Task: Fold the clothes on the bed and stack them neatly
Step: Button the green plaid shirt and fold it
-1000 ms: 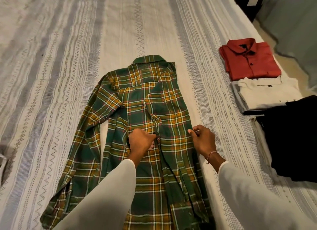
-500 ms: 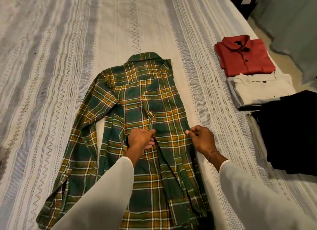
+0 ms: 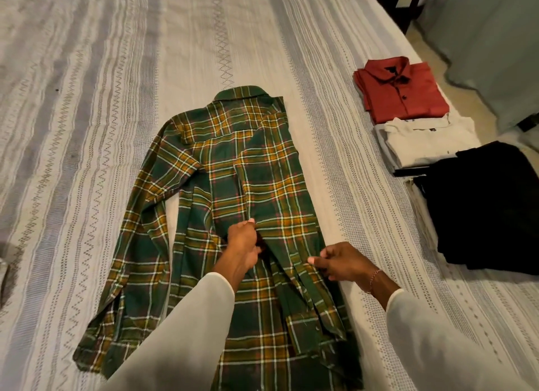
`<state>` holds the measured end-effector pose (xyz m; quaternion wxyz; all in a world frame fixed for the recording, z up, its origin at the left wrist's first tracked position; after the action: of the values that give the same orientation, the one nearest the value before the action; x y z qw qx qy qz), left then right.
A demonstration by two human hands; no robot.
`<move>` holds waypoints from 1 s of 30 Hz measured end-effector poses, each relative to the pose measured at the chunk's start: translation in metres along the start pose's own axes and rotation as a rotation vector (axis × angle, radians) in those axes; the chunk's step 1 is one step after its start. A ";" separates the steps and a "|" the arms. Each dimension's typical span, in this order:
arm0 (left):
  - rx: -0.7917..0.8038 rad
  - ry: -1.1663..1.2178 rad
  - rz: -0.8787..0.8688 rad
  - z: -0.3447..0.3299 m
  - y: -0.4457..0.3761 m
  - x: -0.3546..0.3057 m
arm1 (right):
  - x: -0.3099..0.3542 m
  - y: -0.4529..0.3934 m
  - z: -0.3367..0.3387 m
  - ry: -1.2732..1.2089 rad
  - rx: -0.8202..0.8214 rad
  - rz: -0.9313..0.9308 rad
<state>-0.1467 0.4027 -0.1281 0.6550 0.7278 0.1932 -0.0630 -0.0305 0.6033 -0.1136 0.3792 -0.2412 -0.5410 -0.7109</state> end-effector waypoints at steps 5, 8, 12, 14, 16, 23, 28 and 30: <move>0.015 -0.088 -0.005 0.003 0.014 0.006 | -0.009 0.022 -0.006 -0.134 -0.022 -0.019; -0.007 -0.401 -0.103 0.006 0.024 0.014 | -0.011 0.030 -0.010 -0.111 -0.043 -0.041; -0.071 -0.647 -0.123 0.013 0.032 0.033 | -0.017 0.042 -0.016 -0.261 -0.010 -0.076; -0.140 -0.776 -0.168 0.015 0.028 0.040 | -0.023 0.042 -0.020 -0.232 -0.067 -0.080; -0.224 -0.925 -0.245 0.013 0.031 0.049 | -0.027 0.045 -0.020 -0.110 -0.118 -0.042; -0.403 -1.028 -0.348 0.007 0.035 0.067 | -0.037 0.052 -0.025 0.065 -0.138 0.077; -0.218 -0.526 -0.073 0.019 0.041 0.069 | -0.046 0.059 -0.024 -0.189 -0.170 0.003; -0.067 -0.298 0.049 0.023 0.051 0.074 | -0.052 0.062 -0.022 -0.315 -0.198 -0.048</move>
<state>-0.0567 0.3911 -0.1094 0.7017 0.6926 0.0783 -0.1476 0.0510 0.5891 -0.1228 0.2473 -0.3729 -0.5264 -0.7230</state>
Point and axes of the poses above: each hand's wrist, its own y-axis away from the middle knuckle, its own z-axis out of the back of the hand, x = y × z, the point moved 2 cm from there along -y, towards the middle knuckle, and after that the axes turned 11 degrees about z, right-handed, at the moved point
